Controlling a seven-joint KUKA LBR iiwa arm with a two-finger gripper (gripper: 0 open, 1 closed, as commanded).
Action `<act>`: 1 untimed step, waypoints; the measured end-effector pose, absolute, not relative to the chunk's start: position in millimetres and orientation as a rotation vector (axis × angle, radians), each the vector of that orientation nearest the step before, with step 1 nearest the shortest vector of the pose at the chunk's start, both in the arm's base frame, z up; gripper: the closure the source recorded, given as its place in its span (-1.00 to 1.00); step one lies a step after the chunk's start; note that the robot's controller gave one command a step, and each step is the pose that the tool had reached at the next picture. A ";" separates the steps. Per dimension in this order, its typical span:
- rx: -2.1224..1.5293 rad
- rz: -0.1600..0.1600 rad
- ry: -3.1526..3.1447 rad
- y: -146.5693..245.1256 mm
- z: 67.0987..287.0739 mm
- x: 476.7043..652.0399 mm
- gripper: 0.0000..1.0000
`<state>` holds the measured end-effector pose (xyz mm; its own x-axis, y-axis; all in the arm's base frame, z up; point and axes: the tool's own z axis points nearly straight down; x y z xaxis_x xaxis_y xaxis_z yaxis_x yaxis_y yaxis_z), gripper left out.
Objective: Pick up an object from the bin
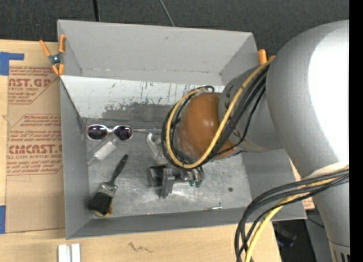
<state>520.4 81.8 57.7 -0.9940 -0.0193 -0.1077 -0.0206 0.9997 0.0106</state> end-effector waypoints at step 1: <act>-0.029 0.017 3.042 81.6 59.7 514.0 1.00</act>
Offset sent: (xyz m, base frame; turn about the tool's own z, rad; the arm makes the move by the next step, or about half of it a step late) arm 0.0000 0.0000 0.0580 -0.0006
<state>514.0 81.6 59.7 -0.9948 -0.0182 -0.0997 -0.0193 0.9998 0.0101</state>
